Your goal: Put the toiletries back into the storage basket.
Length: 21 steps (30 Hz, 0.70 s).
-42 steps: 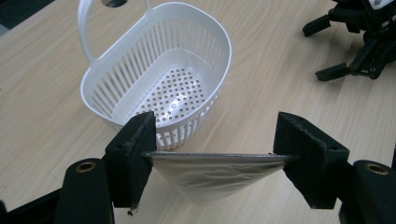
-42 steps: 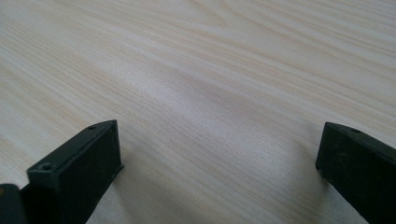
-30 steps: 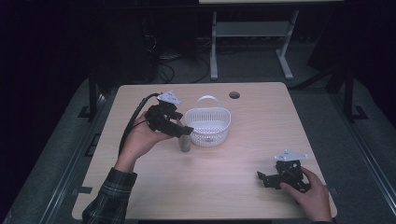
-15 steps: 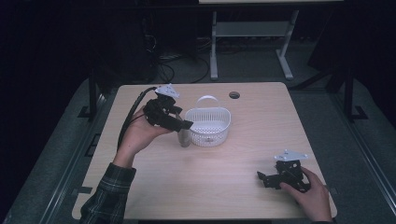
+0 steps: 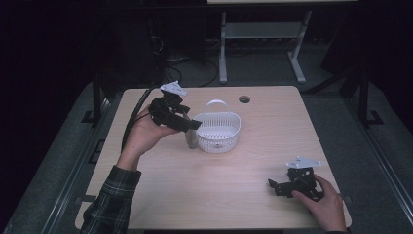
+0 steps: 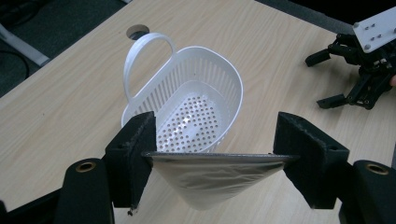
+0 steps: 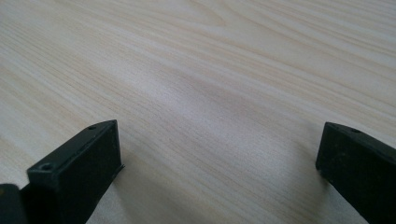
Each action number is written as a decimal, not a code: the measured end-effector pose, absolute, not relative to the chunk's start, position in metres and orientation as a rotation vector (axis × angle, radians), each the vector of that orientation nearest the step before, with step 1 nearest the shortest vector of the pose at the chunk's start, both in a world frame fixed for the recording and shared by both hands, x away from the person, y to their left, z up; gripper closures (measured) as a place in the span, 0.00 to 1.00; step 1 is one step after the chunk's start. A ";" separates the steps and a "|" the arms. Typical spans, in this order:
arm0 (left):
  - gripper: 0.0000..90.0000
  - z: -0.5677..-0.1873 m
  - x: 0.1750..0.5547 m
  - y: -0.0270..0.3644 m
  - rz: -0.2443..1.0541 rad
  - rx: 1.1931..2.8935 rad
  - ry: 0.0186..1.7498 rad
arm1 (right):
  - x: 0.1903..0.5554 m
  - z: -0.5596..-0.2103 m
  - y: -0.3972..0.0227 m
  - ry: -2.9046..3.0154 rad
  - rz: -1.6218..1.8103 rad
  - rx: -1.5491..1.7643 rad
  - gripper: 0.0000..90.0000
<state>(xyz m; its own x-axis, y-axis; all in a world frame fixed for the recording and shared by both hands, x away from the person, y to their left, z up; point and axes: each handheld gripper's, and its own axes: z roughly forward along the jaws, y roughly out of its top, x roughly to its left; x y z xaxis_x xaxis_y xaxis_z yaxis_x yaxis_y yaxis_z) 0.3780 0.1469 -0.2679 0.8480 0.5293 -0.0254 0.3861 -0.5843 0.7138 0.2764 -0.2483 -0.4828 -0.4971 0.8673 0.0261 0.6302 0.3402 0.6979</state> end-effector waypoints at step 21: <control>0.33 -0.245 0.387 0.141 0.271 2.252 0.648 | 0.276 -0.483 -0.248 2.258 0.940 1.325 0.00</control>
<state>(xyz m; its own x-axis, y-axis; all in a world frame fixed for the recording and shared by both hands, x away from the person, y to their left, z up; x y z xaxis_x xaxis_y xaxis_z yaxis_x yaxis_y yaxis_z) 0.3871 0.1411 -0.2448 0.8486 0.5289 -0.0063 0.3669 -0.5800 0.7273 0.2764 -0.2482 -0.4829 -0.4965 0.8676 0.0259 0.6295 0.3394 0.6990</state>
